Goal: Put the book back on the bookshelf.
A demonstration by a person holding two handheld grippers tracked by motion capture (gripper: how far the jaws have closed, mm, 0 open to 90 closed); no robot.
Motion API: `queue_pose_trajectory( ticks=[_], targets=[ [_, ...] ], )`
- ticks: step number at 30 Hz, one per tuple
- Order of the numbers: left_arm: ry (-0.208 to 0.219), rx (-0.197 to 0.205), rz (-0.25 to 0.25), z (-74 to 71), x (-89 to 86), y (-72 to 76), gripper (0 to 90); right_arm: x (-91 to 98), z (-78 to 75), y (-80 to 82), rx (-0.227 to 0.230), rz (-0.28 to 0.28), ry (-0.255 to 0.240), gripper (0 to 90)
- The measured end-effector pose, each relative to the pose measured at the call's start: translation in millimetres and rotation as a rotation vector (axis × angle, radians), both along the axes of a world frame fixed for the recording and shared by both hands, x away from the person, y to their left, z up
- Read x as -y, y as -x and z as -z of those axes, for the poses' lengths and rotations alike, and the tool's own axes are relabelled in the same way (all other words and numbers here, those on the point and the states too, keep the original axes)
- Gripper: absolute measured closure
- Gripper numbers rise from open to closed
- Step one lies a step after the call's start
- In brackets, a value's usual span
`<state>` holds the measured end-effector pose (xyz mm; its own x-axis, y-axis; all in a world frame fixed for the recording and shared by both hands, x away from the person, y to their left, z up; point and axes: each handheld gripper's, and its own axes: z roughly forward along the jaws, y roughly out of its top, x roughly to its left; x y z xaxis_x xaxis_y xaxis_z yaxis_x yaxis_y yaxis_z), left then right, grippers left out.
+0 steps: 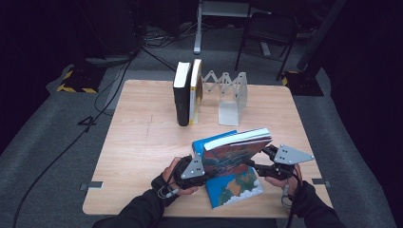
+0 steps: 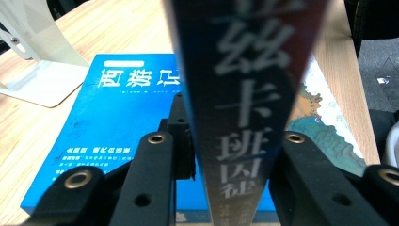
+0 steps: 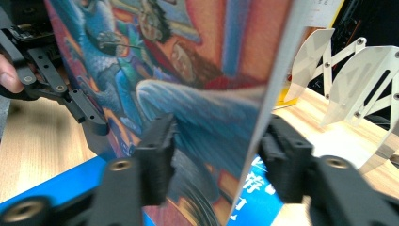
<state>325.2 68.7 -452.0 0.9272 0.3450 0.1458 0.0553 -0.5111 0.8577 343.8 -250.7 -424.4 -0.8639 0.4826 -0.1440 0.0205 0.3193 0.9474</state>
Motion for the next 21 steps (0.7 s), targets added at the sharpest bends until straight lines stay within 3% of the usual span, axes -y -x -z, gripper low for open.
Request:
queue_pose_trajectory(
  ticks=[5, 9, 21],
  targets=[
    [0.029, -0.008, -0.019, -3.4, -3.9, -1.0, 63.8, 2.0, -0.8, 2.1, 0.016, -0.005, 0.005, 59.3],
    [0.101, -0.009, -0.022, -13.2, -6.8, 0.4, 64.3, 2.3, -0.9, 3.2, 0.025, -0.005, 0.011, 59.9],
    [0.239, -0.006, -0.043, -36.2, -7.3, 2.0, 60.1, 0.3, -1.7, 5.6, 0.043, 0.005, 0.020, 60.2]
  ],
)
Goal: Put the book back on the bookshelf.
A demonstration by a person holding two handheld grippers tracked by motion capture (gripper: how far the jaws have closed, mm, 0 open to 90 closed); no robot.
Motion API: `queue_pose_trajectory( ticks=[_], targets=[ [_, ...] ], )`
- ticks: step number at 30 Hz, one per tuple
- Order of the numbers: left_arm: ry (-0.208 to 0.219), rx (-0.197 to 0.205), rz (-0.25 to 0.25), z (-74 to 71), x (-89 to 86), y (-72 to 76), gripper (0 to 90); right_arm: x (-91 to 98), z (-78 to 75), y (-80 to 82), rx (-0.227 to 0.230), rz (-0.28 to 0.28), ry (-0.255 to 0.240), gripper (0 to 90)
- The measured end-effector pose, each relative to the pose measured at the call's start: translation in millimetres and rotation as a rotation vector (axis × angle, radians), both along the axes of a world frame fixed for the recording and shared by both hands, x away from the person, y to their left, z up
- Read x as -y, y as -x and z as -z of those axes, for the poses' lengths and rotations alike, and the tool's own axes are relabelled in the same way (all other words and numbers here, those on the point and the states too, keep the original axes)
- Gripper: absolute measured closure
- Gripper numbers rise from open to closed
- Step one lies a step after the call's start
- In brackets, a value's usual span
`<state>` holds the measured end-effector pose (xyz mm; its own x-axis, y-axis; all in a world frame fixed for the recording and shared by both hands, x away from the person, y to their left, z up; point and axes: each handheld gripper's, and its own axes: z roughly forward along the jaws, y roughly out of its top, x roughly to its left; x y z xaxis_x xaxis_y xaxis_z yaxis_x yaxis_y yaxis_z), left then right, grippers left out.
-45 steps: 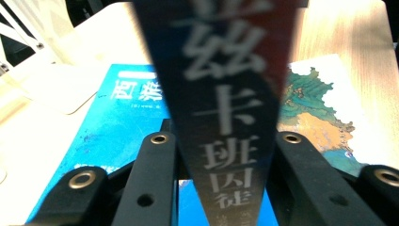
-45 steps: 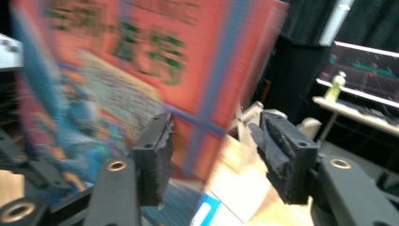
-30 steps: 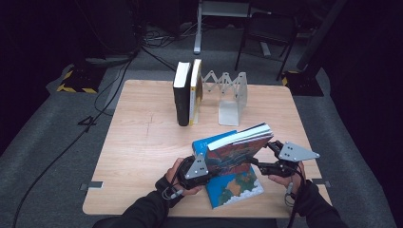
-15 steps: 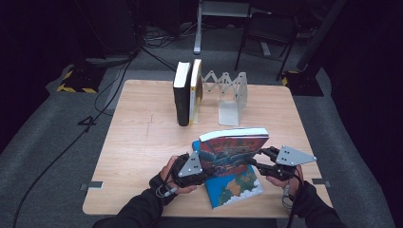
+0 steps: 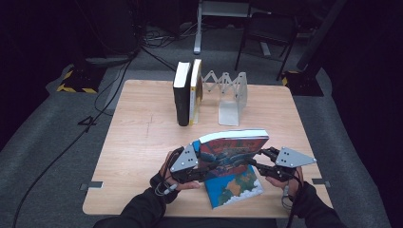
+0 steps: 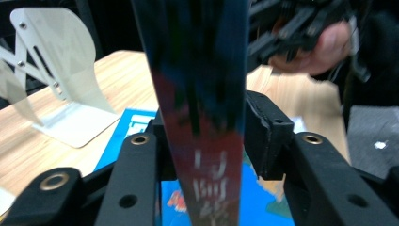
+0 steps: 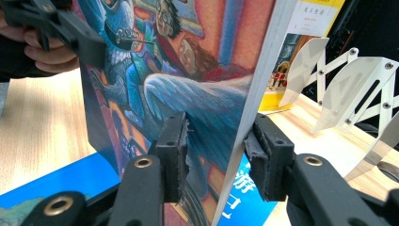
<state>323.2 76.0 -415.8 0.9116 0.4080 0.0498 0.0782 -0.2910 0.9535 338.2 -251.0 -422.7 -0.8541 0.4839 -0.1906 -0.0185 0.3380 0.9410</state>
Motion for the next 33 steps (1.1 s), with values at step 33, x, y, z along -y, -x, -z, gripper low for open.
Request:
queue_pose_trajectory(
  ticks=[33],
  targets=[
    [-0.023, 0.053, 0.010, -15.2, 16.4, 3.0, 73.4, 6.9, -2.2, 1.9, -0.010, 0.022, 0.008, 43.6]
  ],
)
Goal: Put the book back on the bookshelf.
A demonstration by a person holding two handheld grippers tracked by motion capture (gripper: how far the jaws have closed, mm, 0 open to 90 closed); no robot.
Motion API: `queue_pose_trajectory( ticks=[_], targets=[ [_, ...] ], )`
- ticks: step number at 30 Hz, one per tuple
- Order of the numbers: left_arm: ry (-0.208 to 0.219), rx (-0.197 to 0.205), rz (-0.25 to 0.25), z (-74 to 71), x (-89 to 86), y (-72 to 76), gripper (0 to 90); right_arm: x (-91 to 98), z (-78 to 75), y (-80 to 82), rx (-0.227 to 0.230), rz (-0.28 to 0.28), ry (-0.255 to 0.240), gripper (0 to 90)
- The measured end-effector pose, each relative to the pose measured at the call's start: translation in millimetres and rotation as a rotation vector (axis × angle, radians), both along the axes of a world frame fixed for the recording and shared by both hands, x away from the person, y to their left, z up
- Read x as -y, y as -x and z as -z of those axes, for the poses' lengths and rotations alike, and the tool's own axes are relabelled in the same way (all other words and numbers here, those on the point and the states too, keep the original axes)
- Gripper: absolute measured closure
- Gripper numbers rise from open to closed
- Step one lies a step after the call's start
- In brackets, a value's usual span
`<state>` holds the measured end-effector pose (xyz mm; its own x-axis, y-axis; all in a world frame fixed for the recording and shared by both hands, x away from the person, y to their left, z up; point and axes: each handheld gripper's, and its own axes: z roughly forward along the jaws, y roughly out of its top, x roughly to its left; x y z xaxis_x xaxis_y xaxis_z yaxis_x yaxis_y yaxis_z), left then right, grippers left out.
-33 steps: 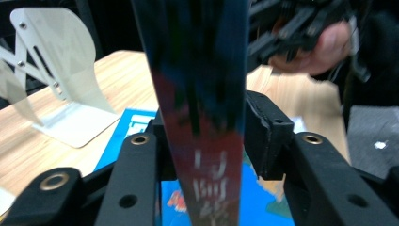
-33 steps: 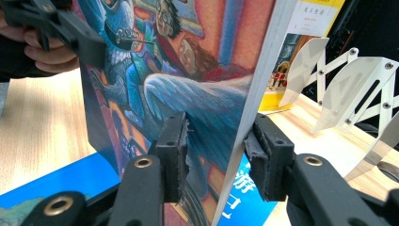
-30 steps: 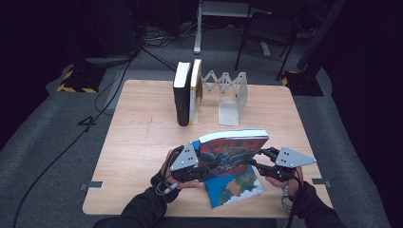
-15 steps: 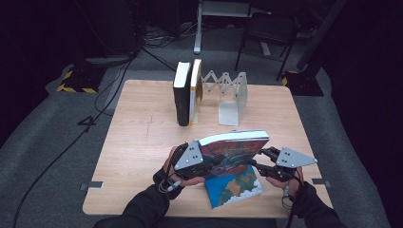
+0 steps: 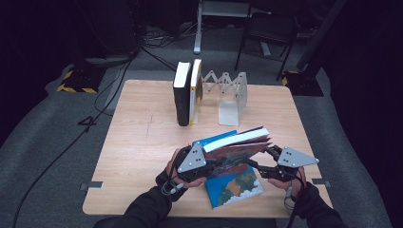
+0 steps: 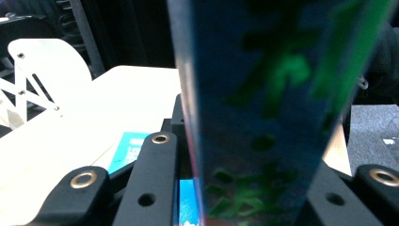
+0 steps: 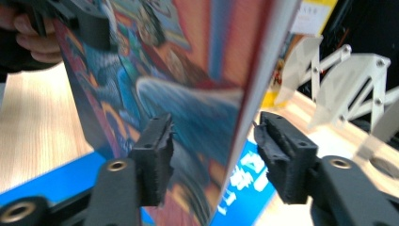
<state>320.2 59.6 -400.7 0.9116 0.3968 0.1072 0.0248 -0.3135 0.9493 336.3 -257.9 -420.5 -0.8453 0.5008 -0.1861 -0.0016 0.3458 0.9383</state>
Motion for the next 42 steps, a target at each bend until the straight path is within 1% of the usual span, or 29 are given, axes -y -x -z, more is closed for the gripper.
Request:
queue_pose_trajectory(
  ticks=[1, 3, 4, 5, 6, 8, 12, 14, 16, 18, 20, 23, 25, 26, 28, 31, 34, 35, 36, 38, 39, 42],
  targets=[
    [0.006, -0.004, 0.001, 0.3, -0.8, -1.1, 73.4, 3.7, 0.3, 0.6, -0.004, 0.009, 0.013, 42.3],
    [0.012, -0.013, -0.002, 0.8, -1.4, -1.8, 73.5, 15.1, 1.5, -0.3, -0.031, 0.017, 0.046, 38.7],
    [0.017, -0.016, -0.002, 1.0, -1.4, -2.0, 73.6, 19.4, 2.6, -0.6, -0.040, 0.020, 0.052, 37.8],
    [0.017, -0.015, 0.000, 1.0, -1.4, -2.4, 73.6, 25.3, 5.0, -1.6, -0.059, 0.020, 0.061, 36.7],
    [0.018, -0.016, -0.002, 1.0, -1.5, -2.5, 73.6, 30.8, 8.0, -2.8, -0.084, 0.026, 0.088, 35.7],
    [0.023, -0.017, -0.008, 1.4, -1.5, -2.7, 73.6, 42.0, 17.0, -5.3, -0.099, 0.064, 0.153, 35.6],
    [0.026, -0.018, -0.019, 1.5, -0.7, -2.3, 73.5, 61.7, 35.5, -11.1, -0.180, 0.137, 0.196, 35.1],
    [0.017, -0.012, -0.024, 1.2, 0.0, -1.4, 73.4, 68.6, 41.6, -12.1, -0.190, 0.159, 0.219, 34.6],
    [0.010, 0.001, -0.030, 1.3, 1.0, -0.8, 73.3, 76.2, 47.3, -14.4, -0.210, 0.183, 0.230, 34.1],
    [0.011, 0.002, -0.027, 1.4, 1.1, -0.6, 73.3, 83.0, 52.3, -16.1, -0.214, 0.214, 0.229, 34.1],
    [0.014, -0.001, -0.028, 1.6, 0.8, -0.1, 73.3, 91.4, 58.3, -17.0, -0.244, 0.221, 0.220, 34.1],
    [0.015, 0.000, -0.025, 1.8, 1.0, -0.1, 73.3, 97.1, 63.1, -16.0, -0.262, 0.232, 0.214, 33.5],
    [0.024, 0.000, -0.033, 2.6, 0.7, 0.0, 73.1, 98.0, 67.0, -15.2, -0.288, 0.235, 0.198, 33.5],
    [0.031, 0.004, -0.035, 3.1, 0.4, -0.4, 72.9, 97.6, 69.6, -14.7, -0.306, 0.230, 0.199, 33.3],
    [0.041, -0.003, -0.041, 3.8, -0.3, -1.7, 72.9, 96.0, 74.1, -14.1, -0.311, 0.225, 0.226, 33.3],
    [0.049, -0.016, -0.056, 3.7, -0.4, -5.1, 72.9, 93.7, 78.4, -14.7, -0.335, 0.213, 0.235, 32.9],
    [0.043, -0.023, -0.073, 2.5, 1.4, -7.9, 73.4, 91.5, 81.1, -15.9, -0.338, 0.214, 0.253, 32.8],
    [0.046, -0.033, -0.076, 1.8, 2.3, -9.7, 73.5, 91.0, 82.1, -16.3, -0.337, 0.214, 0.256, 32.8],
    [0.048, -0.041, -0.077, 1.2, 2.7, -11.8, 73.7, 90.7, 83.0, -16.5, -0.341, 0.213, 0.253, 32.5],
    [0.048, -0.045, -0.086, -0.6, 4.6, -16.1, 74.0, 90.9, 83.2, -17.1, -0.343, 0.216, 0.249, 32.5],
    [0.051, -0.057, -0.081, -2.5, 5.3, -19.3, 74.0, 91.4, 83.0, -17.5, -0.346, 0.218, 0.250, 32.5],
    [0.040, -0.040, -0.089, -8.7, 9.1, -27.2, 74.2, 91.8, 83.1, -18.1, -0.348, 0.229, 0.247, 32.4]
  ],
)
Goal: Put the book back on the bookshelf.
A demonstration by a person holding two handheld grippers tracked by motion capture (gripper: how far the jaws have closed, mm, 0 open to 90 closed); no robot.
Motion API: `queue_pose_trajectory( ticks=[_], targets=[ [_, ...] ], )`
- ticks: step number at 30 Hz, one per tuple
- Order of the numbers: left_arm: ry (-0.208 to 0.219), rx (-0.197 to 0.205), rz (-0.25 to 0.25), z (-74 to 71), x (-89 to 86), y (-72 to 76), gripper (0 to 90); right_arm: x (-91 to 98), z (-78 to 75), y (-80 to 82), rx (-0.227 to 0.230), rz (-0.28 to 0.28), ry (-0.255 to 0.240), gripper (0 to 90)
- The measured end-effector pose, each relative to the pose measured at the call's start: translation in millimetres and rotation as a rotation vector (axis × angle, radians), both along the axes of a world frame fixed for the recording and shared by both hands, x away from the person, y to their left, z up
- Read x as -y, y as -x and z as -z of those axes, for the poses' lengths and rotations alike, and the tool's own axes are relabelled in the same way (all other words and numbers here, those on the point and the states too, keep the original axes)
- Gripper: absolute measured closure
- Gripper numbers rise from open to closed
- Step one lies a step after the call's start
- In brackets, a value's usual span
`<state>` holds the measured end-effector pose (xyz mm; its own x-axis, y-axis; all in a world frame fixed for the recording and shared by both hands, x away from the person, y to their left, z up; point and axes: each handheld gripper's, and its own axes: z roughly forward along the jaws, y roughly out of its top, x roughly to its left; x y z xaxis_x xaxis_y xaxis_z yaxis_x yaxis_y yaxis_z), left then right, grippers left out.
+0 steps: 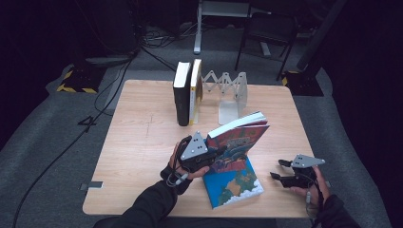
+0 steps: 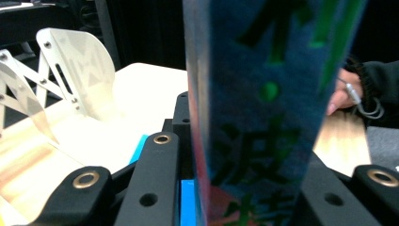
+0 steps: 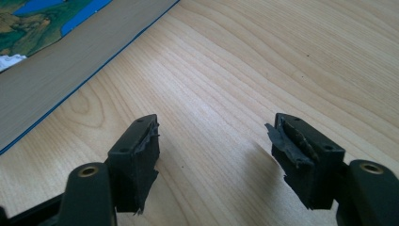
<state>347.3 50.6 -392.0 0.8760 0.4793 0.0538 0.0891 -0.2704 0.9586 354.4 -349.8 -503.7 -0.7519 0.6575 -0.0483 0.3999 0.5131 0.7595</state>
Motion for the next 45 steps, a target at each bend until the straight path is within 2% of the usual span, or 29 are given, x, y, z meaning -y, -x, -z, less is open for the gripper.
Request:
queue_pose_trajectory(
  ticks=[3, 9, 11, 13, 16, 18, 22, 26, 28, 32, 33, 38, 40, 42, 45],
  targets=[
    [-0.016, 0.020, -0.020, -5.6, 2.8, -6.8, 74.1, -0.2, 0.0, -0.6, 0.000, 0.003, 0.000, 32.1],
    [-0.073, 0.082, -0.118, -28.3, 9.1, -39.8, 74.2, 0.1, 0.1, -1.5, -0.005, 0.012, -0.004, 31.7],
    [-0.089, 0.090, -0.140, -32.0, 8.4, -50.0, 74.2, 0.5, 0.1, -2.0, -0.006, 0.010, -0.005, 31.7],
    [-0.086, 0.087, -0.165, -34.0, 5.6, -62.3, 74.2, 0.5, 0.1, -2.1, -0.009, 0.010, -0.006, 31.7],
    [-0.099, 0.091, -0.211, -32.0, 0.5, -80.6, 74.2, 0.5, 0.2, -2.1, -0.005, 0.009, -0.005, 31.6],
    [-0.108, 0.095, -0.228, -30.9, -0.8, -85.2, 74.2, 0.4, 0.1, -1.9, -0.007, 0.010, -0.005, 31.6],
    [-0.097, 0.095, -0.313, -21.0, -9.2, -102.7, 74.2, 0.6, 0.1, -2.2, -0.010, 0.011, -0.007, 31.5],
    [-0.071, 0.077, -0.364, -5.1, -16.4, -115.4, 74.1, 0.7, 0.2, -2.2, -0.011, 0.015, -0.007, 31.6],
    [-0.050, 0.064, -0.378, 4.2, -18.5, -117.9, 74.1, 0.8, 0.2, -2.2, -0.012, 0.015, -0.007, 31.6],
    [0.037, 0.037, -0.388, 16.4, -26.4, -114.0, 74.0, 0.8, 0.3, -2.2, -0.012, 0.013, -0.007, 31.9],
    [0.037, 0.037, -0.388, 16.4, -26.4, -114.0, 74.0, 0.8, 0.3, -2.2, -0.012, 0.013, -0.007, 31.9],
    [0.093, 0.024, -0.420, 29.7, -41.9, -102.4, 73.9, 0.7, 0.3, -2.2, -0.012, 0.014, -0.007, 31.7],
    [0.105, 0.018, -0.434, 34.4, -47.5, -99.4, 73.7, 0.8, 0.2, -2.4, -0.013, 0.015, -0.005, 31.7],
    [0.097, 0.024, -0.460, 40.1, -54.0, -95.8, 73.6, 0.5, 0.2, -2.6, -0.013, 0.015, -0.005, 31.7],
    [0.132, -0.005, -0.495, 45.8, -61.1, -94.4, 73.0, 0.3, 0.2, -2.8, -0.014, 0.014, -0.007, 31.8]
  ],
)
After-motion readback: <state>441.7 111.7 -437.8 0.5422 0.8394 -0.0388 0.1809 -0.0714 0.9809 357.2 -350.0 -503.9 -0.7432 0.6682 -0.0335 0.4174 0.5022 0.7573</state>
